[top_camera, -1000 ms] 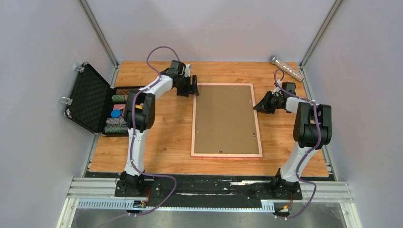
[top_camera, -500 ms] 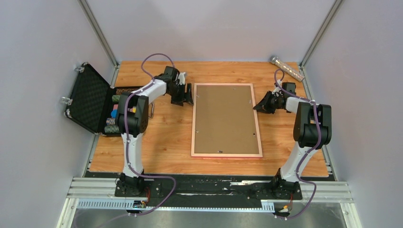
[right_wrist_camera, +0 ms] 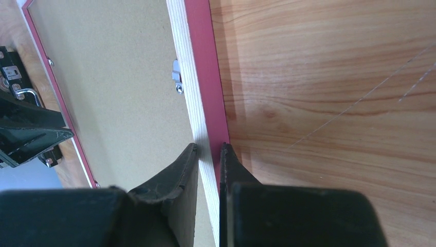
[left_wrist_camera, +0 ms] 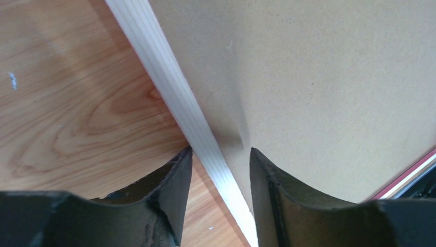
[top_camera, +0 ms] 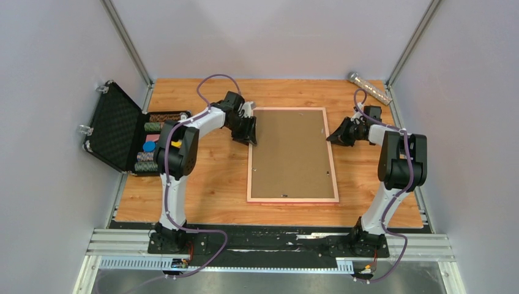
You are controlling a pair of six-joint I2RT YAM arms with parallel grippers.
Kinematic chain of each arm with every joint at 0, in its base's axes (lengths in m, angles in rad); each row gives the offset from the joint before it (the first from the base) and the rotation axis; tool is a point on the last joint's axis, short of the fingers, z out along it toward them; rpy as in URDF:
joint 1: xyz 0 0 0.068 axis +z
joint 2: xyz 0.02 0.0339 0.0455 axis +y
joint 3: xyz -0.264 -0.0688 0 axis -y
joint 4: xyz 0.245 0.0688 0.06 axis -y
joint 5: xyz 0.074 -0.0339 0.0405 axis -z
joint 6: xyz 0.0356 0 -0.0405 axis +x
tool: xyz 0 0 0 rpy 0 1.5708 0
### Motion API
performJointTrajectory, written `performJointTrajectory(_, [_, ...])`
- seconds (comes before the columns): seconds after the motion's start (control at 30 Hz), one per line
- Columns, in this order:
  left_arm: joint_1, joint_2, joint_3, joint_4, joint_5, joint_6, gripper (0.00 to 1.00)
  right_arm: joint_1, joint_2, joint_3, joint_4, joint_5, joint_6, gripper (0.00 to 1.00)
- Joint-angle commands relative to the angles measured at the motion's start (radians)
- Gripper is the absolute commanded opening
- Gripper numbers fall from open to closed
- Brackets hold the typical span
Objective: Put the photo into the frame
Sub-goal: Install the photo frame at the center of the board.
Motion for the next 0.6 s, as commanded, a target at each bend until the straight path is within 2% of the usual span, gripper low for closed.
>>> performJointTrajectory(0.0, [-0.004, -0.015, -0.029, -0.018, -0.008, -0.005, 0.50, -0.012, 0.026, 0.028, 0.019, 0.059, -0.010, 0.00])
performJointTrajectory(0.43, [-0.019, -0.003, -0.072, 0.014, -0.080, -0.024, 0.37, -0.013, 0.026, 0.028, 0.017, 0.060, -0.018, 0.00])
performJointTrajectory(0.57, [-0.018, 0.001, -0.069, 0.017, -0.092, -0.024, 0.29, -0.013, 0.028, 0.029, 0.018, 0.050, -0.022, 0.13])
